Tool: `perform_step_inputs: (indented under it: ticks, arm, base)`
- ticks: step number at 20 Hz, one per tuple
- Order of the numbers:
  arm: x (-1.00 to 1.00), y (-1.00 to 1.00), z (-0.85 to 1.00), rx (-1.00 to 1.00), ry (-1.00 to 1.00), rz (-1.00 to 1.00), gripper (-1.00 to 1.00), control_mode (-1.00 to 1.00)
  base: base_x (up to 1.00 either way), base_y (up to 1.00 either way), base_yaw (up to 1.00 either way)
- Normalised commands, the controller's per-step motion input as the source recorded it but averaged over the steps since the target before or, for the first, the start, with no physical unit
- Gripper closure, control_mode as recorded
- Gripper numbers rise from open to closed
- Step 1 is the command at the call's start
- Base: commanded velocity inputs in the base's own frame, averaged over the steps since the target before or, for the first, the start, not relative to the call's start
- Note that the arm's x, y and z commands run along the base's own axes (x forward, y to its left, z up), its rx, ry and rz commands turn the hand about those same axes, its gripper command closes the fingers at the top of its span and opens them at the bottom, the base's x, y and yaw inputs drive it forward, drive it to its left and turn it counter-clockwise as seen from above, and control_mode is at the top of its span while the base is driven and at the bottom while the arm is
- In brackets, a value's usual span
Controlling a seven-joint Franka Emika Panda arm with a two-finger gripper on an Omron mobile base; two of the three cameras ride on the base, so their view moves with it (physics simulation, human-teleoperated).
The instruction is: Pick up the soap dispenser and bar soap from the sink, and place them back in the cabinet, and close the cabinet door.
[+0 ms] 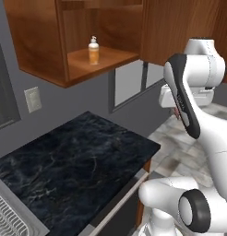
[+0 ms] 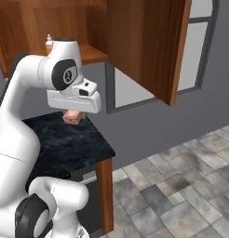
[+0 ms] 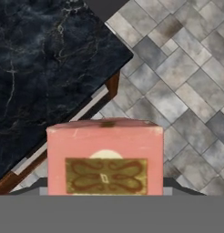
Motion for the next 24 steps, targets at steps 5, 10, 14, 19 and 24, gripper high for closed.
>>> perform_step_inputs:
  ticks: [5, 10, 14, 19, 24]
  arm:
    - [0.00, 0.00, 0.00, 0.00, 0.00, 0.00, 1.00, 1.00]
    - [0.00, 0.00, 0.00, 0.00, 0.00, 0.00, 1.00, 1.00]
    - [0.00, 0.00, 0.00, 0.00, 0.00, 0.00, 1.00, 1.00]
    - [0.00, 0.00, 0.00, 0.00, 0.00, 0.00, 1.00, 1.00]
    - [0.00, 0.00, 0.00, 0.00, 0.00, 0.00, 1.00, 1.00]
  base:
    - [0.54, 0.03, 0.10]
    - [0.29, 0.00, 0.14]
    - [0.36, 0.00, 0.23]
    - [0.46, 0.00, 0.30]
    - [0.47, 0.00, 0.29]
